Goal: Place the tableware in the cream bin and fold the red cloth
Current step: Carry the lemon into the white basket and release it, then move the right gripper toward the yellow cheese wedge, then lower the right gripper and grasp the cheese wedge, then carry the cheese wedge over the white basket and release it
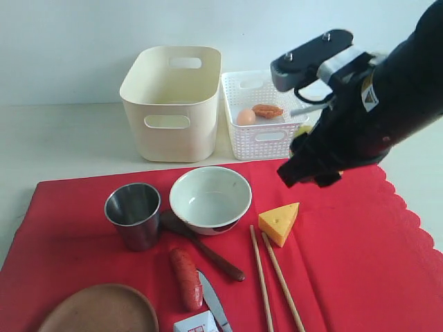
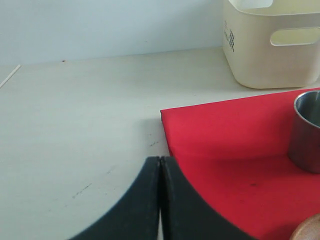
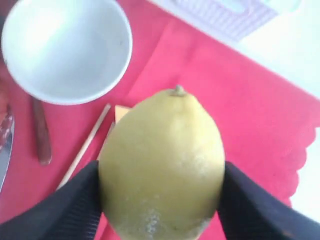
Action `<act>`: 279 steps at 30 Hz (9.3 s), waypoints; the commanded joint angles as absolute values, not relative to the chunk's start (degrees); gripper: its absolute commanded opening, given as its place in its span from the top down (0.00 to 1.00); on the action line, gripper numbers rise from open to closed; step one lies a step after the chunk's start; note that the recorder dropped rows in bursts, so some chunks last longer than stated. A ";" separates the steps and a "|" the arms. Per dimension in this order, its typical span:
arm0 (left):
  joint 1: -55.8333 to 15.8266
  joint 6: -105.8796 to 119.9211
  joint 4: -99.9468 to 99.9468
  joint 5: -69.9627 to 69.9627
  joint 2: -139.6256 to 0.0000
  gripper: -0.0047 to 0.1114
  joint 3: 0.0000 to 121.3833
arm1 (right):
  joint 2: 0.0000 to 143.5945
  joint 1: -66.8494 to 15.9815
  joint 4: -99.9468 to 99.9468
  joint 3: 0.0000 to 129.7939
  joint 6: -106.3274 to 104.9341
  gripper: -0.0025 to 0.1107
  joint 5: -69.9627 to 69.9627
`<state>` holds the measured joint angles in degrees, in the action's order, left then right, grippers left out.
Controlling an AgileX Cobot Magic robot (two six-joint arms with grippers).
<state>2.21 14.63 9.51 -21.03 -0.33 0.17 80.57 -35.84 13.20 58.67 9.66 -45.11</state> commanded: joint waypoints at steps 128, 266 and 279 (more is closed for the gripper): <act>2.37 14.63 9.32 -20.56 0.00 0.96 0.00 | 101.05 -17.98 -10.91 75.27 -36.21 0.39 -58.16; 2.37 14.63 9.32 -20.56 0.00 0.96 0.00 | 140.98 -15.72 -11.69 122.07 -27.79 0.59 -48.11; 2.37 14.63 9.32 -20.56 0.00 0.96 0.00 | 136.74 -15.72 -10.48 122.07 -22.56 0.41 -49.14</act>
